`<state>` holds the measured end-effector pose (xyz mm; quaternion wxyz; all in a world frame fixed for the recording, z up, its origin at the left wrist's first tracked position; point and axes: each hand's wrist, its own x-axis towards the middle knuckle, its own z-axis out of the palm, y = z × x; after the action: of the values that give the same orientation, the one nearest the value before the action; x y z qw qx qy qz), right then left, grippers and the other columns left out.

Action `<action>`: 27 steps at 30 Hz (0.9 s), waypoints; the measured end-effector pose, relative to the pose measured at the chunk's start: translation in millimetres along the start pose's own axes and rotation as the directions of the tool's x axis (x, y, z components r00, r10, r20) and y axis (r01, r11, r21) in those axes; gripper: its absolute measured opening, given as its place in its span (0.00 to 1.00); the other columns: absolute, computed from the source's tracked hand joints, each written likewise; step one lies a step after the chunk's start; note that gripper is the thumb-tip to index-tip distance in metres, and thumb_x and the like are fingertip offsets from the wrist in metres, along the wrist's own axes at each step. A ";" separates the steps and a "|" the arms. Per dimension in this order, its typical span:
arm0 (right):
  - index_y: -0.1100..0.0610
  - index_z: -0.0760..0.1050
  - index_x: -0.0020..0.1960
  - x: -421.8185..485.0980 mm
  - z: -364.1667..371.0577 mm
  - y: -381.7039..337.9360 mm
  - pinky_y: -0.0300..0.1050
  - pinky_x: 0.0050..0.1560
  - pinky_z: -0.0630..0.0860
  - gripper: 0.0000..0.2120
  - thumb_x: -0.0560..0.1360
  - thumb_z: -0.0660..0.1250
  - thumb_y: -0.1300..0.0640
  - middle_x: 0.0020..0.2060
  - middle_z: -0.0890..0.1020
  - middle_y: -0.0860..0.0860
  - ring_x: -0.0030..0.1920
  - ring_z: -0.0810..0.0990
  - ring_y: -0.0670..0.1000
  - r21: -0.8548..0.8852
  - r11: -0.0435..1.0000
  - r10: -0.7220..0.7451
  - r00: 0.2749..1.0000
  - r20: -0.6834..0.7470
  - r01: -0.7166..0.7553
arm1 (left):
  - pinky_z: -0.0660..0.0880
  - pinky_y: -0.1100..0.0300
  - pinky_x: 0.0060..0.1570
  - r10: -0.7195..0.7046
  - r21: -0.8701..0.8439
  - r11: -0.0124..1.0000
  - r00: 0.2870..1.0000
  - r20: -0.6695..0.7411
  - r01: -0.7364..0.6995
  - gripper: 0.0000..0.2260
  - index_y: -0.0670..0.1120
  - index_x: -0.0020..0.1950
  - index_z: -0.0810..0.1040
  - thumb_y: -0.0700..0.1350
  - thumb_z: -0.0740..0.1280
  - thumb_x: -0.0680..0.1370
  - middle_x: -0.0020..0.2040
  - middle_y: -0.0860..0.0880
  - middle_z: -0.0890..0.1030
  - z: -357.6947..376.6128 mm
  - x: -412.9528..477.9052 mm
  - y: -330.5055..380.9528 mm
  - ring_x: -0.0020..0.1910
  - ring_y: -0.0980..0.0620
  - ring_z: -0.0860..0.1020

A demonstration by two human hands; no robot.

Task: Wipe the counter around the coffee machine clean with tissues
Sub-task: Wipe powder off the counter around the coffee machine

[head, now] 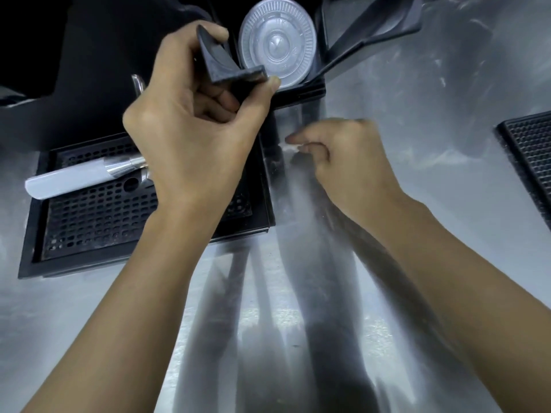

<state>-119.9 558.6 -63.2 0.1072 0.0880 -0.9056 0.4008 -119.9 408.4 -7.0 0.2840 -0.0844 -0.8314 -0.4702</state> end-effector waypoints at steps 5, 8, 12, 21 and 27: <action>0.56 0.81 0.53 38.4 34.1 -11.4 0.48 0.48 0.76 0.14 0.74 0.59 0.60 0.48 0.83 0.57 0.50 0.81 0.60 -0.113 0.991 0.084 0.981 0.176 -0.064 | 0.78 0.53 0.34 0.025 0.047 0.999 1.000 -0.010 -0.024 0.17 0.50 0.52 0.74 0.51 0.77 0.69 0.38 0.47 0.81 0.7 3.5 0.2 0.32 0.50 0.79; 0.62 0.78 0.53 21.6 49.5 -19.2 0.48 0.43 0.73 0.13 0.74 0.58 0.68 0.50 0.82 0.58 0.49 0.81 0.61 -0.393 0.918 0.054 0.966 0.251 0.051 | 0.79 0.50 0.34 -0.037 0.034 0.999 0.998 0.046 0.036 0.16 0.48 0.53 0.75 0.50 0.76 0.70 0.39 0.47 0.82 -6.3 3.3 2.4 0.34 0.47 0.81; 0.58 0.82 0.42 -33.0 39.5 -28.4 0.42 0.45 0.69 0.18 0.64 0.55 0.69 0.38 0.82 0.53 0.38 0.81 0.53 -0.392 0.895 -0.162 0.974 0.156 0.212 | 0.79 0.48 0.39 -0.094 0.034 0.995 0.993 0.069 0.092 0.13 0.44 0.57 0.76 0.49 0.71 0.76 0.39 0.46 0.81 -27.4 -20.3 0.2 0.37 0.47 0.82; 0.56 0.84 0.53 5.8 -6.5 -9.2 0.55 0.50 0.80 0.25 0.66 0.52 0.68 0.47 0.85 0.58 0.47 0.83 0.61 -0.124 0.989 0.087 0.996 0.023 -0.084 | 0.77 0.54 0.48 -0.286 -0.043 0.958 0.958 -0.017 0.285 0.07 0.43 0.56 0.79 0.43 0.66 0.80 0.45 0.45 0.81 -39.2 -72.4 -25.0 0.45 0.47 0.80; 0.59 0.81 0.59 -2.3 38.5 -8.4 0.53 0.59 0.76 0.19 0.73 0.60 0.70 0.58 0.81 0.58 0.57 0.80 0.61 -0.330 0.944 0.085 0.979 0.188 -0.019 | 0.73 0.63 0.45 -0.223 0.067 0.972 0.974 -0.031 0.225 0.04 0.48 0.52 0.78 0.41 0.65 0.80 0.43 0.54 0.80 -32.2 -77.6 -31.4 0.42 0.55 0.79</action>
<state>-120.4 524.5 -83.1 0.0185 0.0847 -0.9676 0.2370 -56.1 374.4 -60.1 0.2415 0.0252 -0.8483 -0.4706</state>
